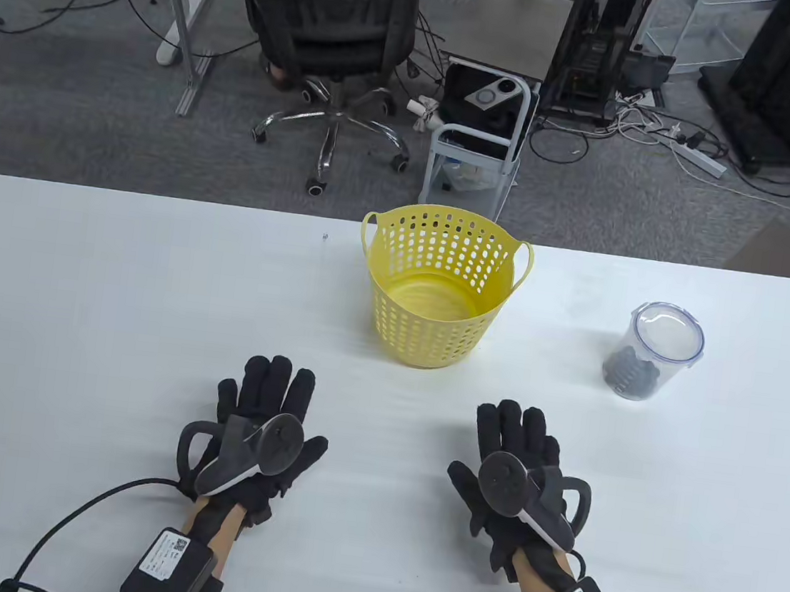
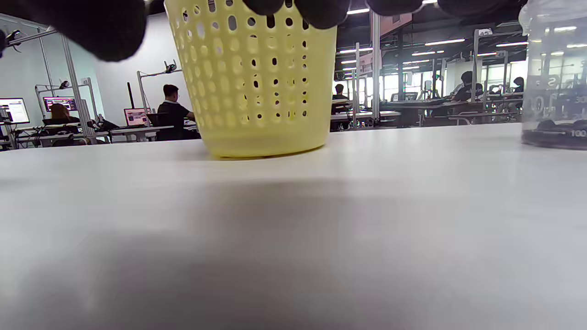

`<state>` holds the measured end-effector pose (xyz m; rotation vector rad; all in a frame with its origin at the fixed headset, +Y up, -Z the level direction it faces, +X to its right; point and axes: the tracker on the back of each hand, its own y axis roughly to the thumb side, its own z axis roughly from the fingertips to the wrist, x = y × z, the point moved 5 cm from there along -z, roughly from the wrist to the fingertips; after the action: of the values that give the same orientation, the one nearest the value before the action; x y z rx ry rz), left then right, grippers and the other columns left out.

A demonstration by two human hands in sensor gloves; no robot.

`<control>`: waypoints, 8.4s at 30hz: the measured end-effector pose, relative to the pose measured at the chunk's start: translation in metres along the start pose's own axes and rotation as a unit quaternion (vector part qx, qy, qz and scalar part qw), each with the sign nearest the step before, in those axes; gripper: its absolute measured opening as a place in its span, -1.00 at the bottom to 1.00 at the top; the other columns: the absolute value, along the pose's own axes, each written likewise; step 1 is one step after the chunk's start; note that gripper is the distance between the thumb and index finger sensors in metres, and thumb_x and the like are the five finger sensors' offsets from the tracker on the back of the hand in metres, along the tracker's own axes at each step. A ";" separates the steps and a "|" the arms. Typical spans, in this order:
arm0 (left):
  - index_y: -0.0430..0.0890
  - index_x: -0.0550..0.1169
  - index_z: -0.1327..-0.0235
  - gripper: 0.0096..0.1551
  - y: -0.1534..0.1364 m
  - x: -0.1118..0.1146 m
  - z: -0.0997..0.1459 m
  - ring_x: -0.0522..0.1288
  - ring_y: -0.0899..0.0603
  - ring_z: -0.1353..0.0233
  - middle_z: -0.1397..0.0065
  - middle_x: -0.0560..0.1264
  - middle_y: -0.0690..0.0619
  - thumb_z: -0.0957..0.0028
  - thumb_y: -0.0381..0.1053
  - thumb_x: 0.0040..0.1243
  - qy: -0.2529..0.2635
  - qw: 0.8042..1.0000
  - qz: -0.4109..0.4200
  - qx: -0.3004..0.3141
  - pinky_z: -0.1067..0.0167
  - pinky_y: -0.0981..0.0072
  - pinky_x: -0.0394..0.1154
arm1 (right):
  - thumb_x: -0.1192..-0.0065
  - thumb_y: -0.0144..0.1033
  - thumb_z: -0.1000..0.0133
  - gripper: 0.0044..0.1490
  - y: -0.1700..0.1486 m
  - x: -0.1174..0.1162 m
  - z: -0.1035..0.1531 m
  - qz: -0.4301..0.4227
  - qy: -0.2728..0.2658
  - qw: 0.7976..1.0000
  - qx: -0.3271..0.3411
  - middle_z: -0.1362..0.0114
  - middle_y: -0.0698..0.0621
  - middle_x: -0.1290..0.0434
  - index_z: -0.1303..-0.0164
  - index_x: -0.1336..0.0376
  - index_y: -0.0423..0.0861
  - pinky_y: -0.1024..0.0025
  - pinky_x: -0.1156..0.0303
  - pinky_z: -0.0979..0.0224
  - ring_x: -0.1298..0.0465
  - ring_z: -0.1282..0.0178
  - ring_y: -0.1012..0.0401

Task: Pour Go stones into a laundry basket

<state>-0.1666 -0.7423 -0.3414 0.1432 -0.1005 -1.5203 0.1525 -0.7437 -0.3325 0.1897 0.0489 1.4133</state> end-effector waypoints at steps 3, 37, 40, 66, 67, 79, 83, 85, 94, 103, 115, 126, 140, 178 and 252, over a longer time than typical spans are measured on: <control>0.21 -0.03 -0.60 0.15 0.003 0.000 0.001 -0.13 -0.30 -0.74 -0.77 -0.13 -0.01 0.16 0.60 0.14 -0.005 1.000 0.013 0.006 -0.49 -0.42 0.03 | -0.24 0.38 0.01 0.14 0.001 0.005 0.003 -0.010 -0.014 1.000 0.005 -0.73 -0.20 0.05 -0.60 0.12 0.02 -0.38 -0.09 -0.50 0.02 -0.65 -0.35; 0.22 -0.01 -0.60 0.13 0.034 0.012 -0.004 -0.10 -0.30 -0.74 -0.77 -0.12 -0.01 0.14 0.59 0.14 -0.042 0.997 0.007 0.061 -0.50 -0.42 0.04 | -0.45 0.35 0.13 0.22 -0.148 0.092 -0.094 -0.055 -0.085 0.952 -0.291 -0.81 0.02 0.19 -0.60 0.13 0.21 -0.34 0.24 -0.71 0.27 -0.74 -0.35; 0.22 -0.02 -0.60 0.13 0.034 0.013 -0.005 -0.11 -0.30 -0.74 -0.77 -0.13 -0.01 0.13 0.59 0.14 -0.043 0.997 0.007 0.062 -0.50 -0.42 0.03 | -0.46 0.36 0.13 0.23 -0.158 0.096 -0.110 -0.061 -0.075 0.943 -0.320 -0.82 0.07 0.23 -0.60 0.15 0.25 -0.33 0.27 -0.74 0.30 -0.76 -0.32; 0.22 -0.02 -0.60 0.13 0.045 0.011 -0.001 -0.11 -0.30 -0.75 -0.78 -0.13 -0.01 0.14 0.60 0.13 -0.048 0.996 -0.006 0.075 -0.50 -0.42 0.03 | -0.38 0.23 -0.07 -0.09 -0.218 0.052 -0.124 -0.017 -0.063 0.882 -0.466 -0.82 0.19 0.27 -0.50 0.09 0.57 -0.26 0.05 -0.77 0.15 -0.74 -0.36; 0.22 -0.02 -0.60 0.13 0.045 0.010 0.000 -0.11 -0.30 -0.75 -0.78 -0.13 -0.01 0.14 0.60 0.13 -0.046 0.996 -0.005 0.074 -0.50 -0.42 0.03 | -0.38 0.22 -0.07 -0.08 -0.218 0.052 -0.124 -0.021 -0.061 0.884 -0.463 -0.81 0.20 0.27 -0.50 0.09 0.56 -0.24 0.07 -0.79 0.16 -0.75 -0.35; 0.22 -0.01 -0.60 0.12 0.037 0.009 -0.003 -0.11 -0.31 -0.74 -0.78 -0.13 -0.01 0.13 0.60 0.13 -0.052 0.997 0.003 0.063 -0.50 -0.43 0.03 | -0.50 0.14 0.01 -0.22 -0.190 0.069 -0.097 -0.060 -0.147 0.930 -0.332 -0.75 0.13 0.05 -0.38 -0.15 0.48 -0.30 -0.06 -0.71 0.03 -0.66 -0.41; 0.22 -0.01 -0.61 0.12 0.036 0.008 -0.004 -0.11 -0.31 -0.74 -0.78 -0.12 -0.01 0.13 0.59 0.13 -0.050 0.997 0.007 0.063 -0.50 -0.43 0.03 | -0.49 0.16 0.03 -0.22 -0.165 0.082 -0.083 -0.047 -0.168 0.947 -0.271 -0.73 0.07 0.01 -0.39 -0.17 0.43 -0.33 -0.12 -0.65 -0.02 -0.62 -0.45; 0.22 -0.01 -0.61 0.12 0.036 0.008 -0.004 -0.11 -0.31 -0.75 -0.78 -0.12 -0.02 0.13 0.60 0.13 -0.051 0.997 0.008 0.062 -0.50 -0.43 0.03 | -0.49 0.16 0.03 -0.22 -0.152 0.088 -0.075 -0.045 -0.176 0.954 -0.239 -0.72 0.04 -0.01 -0.39 -0.17 0.42 -0.35 -0.14 -0.63 -0.04 -0.60 -0.46; 0.22 0.00 -0.61 0.12 0.032 0.008 -0.005 -0.11 -0.31 -0.75 -0.78 -0.12 -0.01 0.13 0.60 0.13 -0.052 0.997 0.012 0.057 -0.50 -0.43 0.04 | -0.46 0.20 0.03 -0.22 -0.085 0.107 -0.036 -0.036 -0.188 0.977 -0.098 -0.69 -0.03 -0.08 -0.40 -0.19 0.36 -0.37 -0.23 -0.53 -0.13 -0.53 -0.50; 0.22 0.01 -0.61 0.12 0.028 0.006 -0.005 -0.10 -0.31 -0.74 -0.78 -0.12 -0.01 0.13 0.59 0.13 -0.050 0.997 0.018 0.052 -0.50 -0.43 0.04 | -0.44 0.23 0.03 -0.21 0.003 0.100 -0.004 -0.057 -0.186 0.981 0.020 -0.67 -0.06 -0.12 -0.41 -0.20 0.33 -0.38 -0.28 -0.48 -0.19 -0.48 -0.52; 0.22 0.00 -0.61 0.12 0.027 0.008 -0.003 -0.11 -0.31 -0.75 -0.78 -0.12 -0.01 0.13 0.59 0.13 -0.048 0.997 0.022 0.054 -0.49 -0.43 0.04 | -0.43 0.25 0.03 -0.24 0.070 0.041 0.015 -0.073 -0.155 0.978 0.117 -0.65 -0.08 -0.15 -0.39 -0.23 0.34 -0.38 -0.31 -0.45 -0.22 -0.46 -0.51; 0.25 0.07 -0.60 0.06 0.023 0.005 -0.001 -0.08 -0.30 -0.75 -0.78 -0.08 -0.01 0.18 0.62 0.01 -0.021 0.996 0.059 0.060 -0.49 -0.42 0.05 | -0.39 0.38 0.08 -0.12 0.081 0.023 0.024 -0.056 -0.137 0.977 0.155 -0.68 -0.06 -0.10 -0.44 -0.17 0.35 -0.35 -0.27 -0.49 -0.17 -0.50 -0.49; 0.26 0.54 -0.30 -0.20 0.024 -0.023 -0.011 0.51 -0.15 -0.43 -0.59 0.39 0.16 0.18 0.59 0.04 0.054 0.983 0.174 0.020 -0.21 0.08 0.50 | -0.10 0.42 0.02 0.00 0.016 0.041 0.002 -0.223 -0.148 0.963 0.040 -0.42 -0.14 -0.38 -0.45 -0.18 -0.08 -0.07 -0.47 -0.23 -0.49 -0.19 -0.10; 0.09 0.47 -0.03 -0.32 0.066 0.030 -0.027 0.57 0.03 -0.04 -0.16 0.52 0.17 0.06 0.58 0.03 -0.130 0.895 0.426 -0.024 -0.02 0.21 0.52 | -0.16 0.26 -0.06 -0.41 -0.020 -0.025 -0.015 -0.476 0.071 0.871 -0.099 0.12 0.06 -0.55 0.13 -0.38 -0.06 0.15 -0.59 0.17 -0.60 0.28 0.14; 0.05 0.56 -0.17 -0.24 0.059 0.017 -0.011 0.70 -0.07 -0.05 -0.18 0.64 0.08 0.06 0.55 0.09 -0.056 0.917 0.392 -0.048 -0.05 0.05 0.60 | -0.25 0.36 -0.04 -0.24 -0.025 -0.030 0.000 -0.494 0.077 0.860 -0.103 -0.03 -0.05 -0.59 -0.13 -0.38 -0.06 0.08 -0.59 0.10 -0.65 0.17 0.00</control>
<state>-0.1059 -0.7563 -0.3434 -0.0641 -0.1532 -0.7254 0.1720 -0.7773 -0.3385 -0.1292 0.1079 0.3888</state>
